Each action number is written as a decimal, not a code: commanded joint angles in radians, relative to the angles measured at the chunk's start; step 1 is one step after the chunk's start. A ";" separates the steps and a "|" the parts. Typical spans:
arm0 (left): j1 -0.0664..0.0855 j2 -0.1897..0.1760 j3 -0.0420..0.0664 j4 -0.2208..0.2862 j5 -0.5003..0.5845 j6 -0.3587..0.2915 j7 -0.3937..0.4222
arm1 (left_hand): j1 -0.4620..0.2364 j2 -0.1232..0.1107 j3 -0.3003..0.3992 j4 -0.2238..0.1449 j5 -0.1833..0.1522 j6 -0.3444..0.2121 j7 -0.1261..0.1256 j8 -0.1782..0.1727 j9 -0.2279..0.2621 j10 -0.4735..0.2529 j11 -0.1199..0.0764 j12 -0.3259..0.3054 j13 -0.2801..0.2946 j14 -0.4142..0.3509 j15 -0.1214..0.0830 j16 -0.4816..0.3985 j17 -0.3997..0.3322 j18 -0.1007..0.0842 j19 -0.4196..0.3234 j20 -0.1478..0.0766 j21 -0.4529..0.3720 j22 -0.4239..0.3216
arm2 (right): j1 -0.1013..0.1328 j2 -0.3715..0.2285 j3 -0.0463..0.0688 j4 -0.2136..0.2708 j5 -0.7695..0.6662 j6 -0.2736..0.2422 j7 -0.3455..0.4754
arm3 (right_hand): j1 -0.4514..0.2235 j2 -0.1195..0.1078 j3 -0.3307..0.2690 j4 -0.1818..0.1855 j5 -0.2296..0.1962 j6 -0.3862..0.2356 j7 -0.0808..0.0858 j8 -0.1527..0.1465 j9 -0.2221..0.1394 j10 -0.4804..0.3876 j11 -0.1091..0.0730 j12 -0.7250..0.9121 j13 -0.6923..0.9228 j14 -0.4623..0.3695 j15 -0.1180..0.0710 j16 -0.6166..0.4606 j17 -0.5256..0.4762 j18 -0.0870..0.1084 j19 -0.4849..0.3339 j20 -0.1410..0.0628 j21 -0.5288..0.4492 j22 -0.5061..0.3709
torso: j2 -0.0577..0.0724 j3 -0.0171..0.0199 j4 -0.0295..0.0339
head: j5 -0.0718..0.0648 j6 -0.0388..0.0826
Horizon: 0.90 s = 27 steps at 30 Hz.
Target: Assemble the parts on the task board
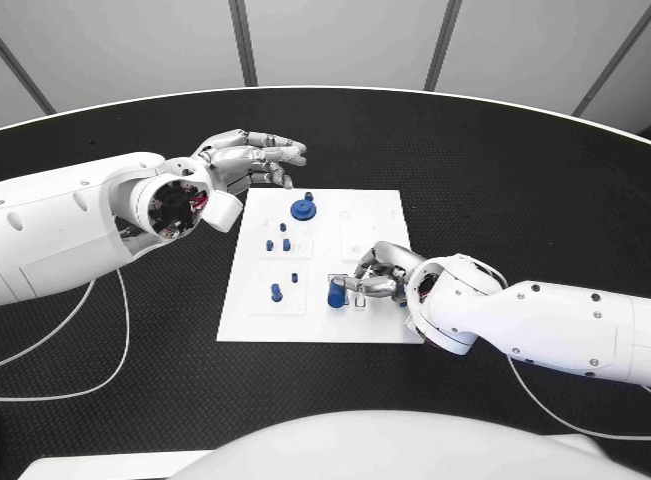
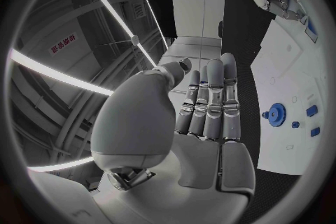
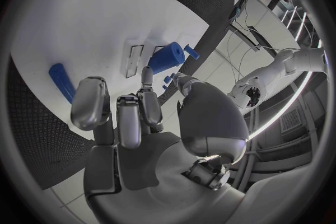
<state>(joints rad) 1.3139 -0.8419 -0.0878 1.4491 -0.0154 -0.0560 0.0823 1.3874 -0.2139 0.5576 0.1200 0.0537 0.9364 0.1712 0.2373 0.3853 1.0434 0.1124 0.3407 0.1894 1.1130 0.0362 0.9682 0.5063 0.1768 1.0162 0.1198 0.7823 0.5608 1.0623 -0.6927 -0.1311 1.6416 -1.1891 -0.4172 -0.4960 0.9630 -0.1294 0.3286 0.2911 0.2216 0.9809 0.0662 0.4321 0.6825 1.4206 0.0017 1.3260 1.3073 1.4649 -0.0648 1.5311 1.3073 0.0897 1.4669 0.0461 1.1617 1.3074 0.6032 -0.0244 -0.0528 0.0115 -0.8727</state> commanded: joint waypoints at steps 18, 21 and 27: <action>0.000 -0.001 0.000 -0.001 0.000 0.001 -0.001 | 0.001 0.010 -0.008 0.001 -0.005 -0.003 0.006 0.005 0.001 -0.008 -0.002 0.006 0.001 -0.008 0.001 -0.001 0.003 0.007 0.002 0.008 -0.006 -0.002 | 0.000 -0.008 0.000 0.026 -0.011 -0.008 0.027 | -0.008 0.006 -0.010 -0.003 0.005 -0.001 0.000 0.011 0.005 0.002 -0.009 -0.005 0.045 0.090 -0.006 0.003 0.183 -0.015 0.004 -0.010 -0.004 0.112 | 0.001 -0.0002 0.0002 | 0.001 0.000; 0.000 -0.003 0.000 0.001 0.000 0.001 -0.001 | 0.001 0.010 -0.008 0.001 -0.005 -0.003 0.006 0.005 0.001 -0.008 -0.002 0.006 0.001 -0.008 0.001 -0.001 0.003 0.007 0.002 0.008 -0.006 -0.002 | 0.000 -0.024 0.000 0.047 -0.014 -0.015 0.040 | 0.009 0.014 -0.004 -0.009 0.007 -0.001 -0.002 0.015 0.008 0.006 -0.011 -0.001 0.049 0.090 -0.008 0.005 0.186 -0.016 0.005 -0.011 -0.002 0.114 | 0.000 0.0005 -0.0009 | 0.003 0.000; 0.000 -0.006 0.000 0.003 0.000 0.000 0.000 | 0.001 0.010 -0.008 0.001 -0.005 -0.003 0.006 0.005 0.001 -0.008 -0.002 0.006 0.001 -0.008 0.001 -0.001 0.003 0.007 0.002 0.008 -0.006 -0.002 | 0.000 -0.096 -0.001 0.105 -0.016 -0.038 0.084 | 0.088 0.022 0.028 -0.046 0.002 -0.022 0.000 0.014 0.010 0.007 -0.010 -0.003 0.051 0.091 -0.009 0.006 0.189 -0.016 0.005 -0.013 -0.005 0.116 | -0.001 0.0012 -0.0013 | 0.000 0.000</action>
<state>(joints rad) 1.3139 -0.8476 -0.0879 1.4520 -0.0154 -0.0561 0.0824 1.3874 -0.2139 0.5548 0.1228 0.0537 0.9364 0.1712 0.2373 0.3851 1.0434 0.1125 0.3407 0.1893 1.1130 0.0362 0.9682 0.5082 0.1767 1.0162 0.1197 0.7823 0.5599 1.0626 -0.7640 -0.1316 1.7346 -1.2048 -0.4510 -0.4192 1.0270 -0.1054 0.3490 0.2605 0.2275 0.9714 0.0660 0.4484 0.6935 1.4276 -0.0054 1.3213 1.3079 1.4684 -0.0679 1.5311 1.3080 0.0899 1.4668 0.0390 1.1578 1.3074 0.6033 -0.0240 -0.0532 0.0141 -0.8728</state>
